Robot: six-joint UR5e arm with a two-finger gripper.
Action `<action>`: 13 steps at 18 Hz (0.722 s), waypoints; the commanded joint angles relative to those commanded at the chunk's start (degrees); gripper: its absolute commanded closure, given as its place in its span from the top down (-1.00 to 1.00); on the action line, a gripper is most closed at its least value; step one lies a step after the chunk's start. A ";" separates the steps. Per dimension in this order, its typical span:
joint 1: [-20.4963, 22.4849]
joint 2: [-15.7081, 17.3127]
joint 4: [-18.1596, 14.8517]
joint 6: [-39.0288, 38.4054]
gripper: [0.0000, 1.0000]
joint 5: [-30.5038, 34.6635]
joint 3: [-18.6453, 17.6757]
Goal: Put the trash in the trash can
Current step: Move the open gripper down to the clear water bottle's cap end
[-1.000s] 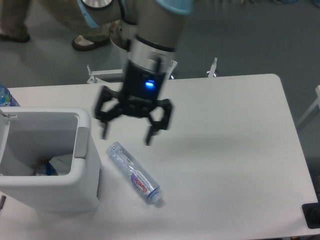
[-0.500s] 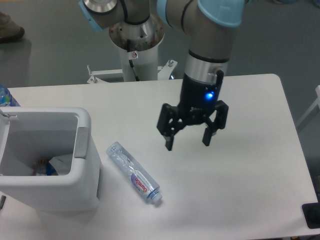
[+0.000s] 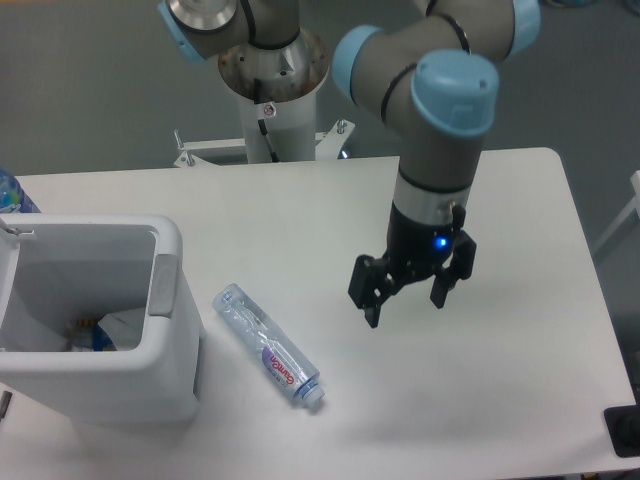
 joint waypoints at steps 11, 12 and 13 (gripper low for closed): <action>-4.56 -8.35 1.05 -6.33 1.00 0.26 0.97; -4.83 -8.88 1.40 -6.51 1.00 0.61 0.97; -5.01 -9.32 1.58 -6.86 1.00 0.96 1.05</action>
